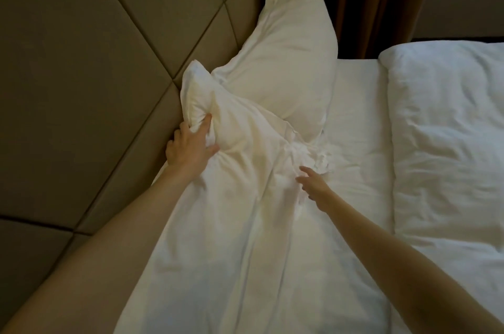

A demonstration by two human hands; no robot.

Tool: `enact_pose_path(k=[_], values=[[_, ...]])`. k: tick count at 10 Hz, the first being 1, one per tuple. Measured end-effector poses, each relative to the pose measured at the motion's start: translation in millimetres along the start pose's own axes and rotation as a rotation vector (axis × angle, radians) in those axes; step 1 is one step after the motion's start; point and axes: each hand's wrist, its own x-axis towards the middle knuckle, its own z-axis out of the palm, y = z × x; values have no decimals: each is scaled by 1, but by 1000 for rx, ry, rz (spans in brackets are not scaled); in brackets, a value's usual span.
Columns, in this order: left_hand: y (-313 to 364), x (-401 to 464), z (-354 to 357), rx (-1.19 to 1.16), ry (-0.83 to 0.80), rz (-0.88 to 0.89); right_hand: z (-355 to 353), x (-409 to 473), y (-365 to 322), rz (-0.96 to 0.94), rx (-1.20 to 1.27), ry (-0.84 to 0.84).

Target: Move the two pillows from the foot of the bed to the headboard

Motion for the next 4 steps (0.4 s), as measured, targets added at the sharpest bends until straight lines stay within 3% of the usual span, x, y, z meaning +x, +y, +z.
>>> enact_pose_path(k=[2, 4], values=[[6, -38, -42, -98, 125, 118, -40, -60, -33, -91, 112, 110], [31, -95, -102, -756, 87, 11, -100, -156, -68, -305, 117, 207]])
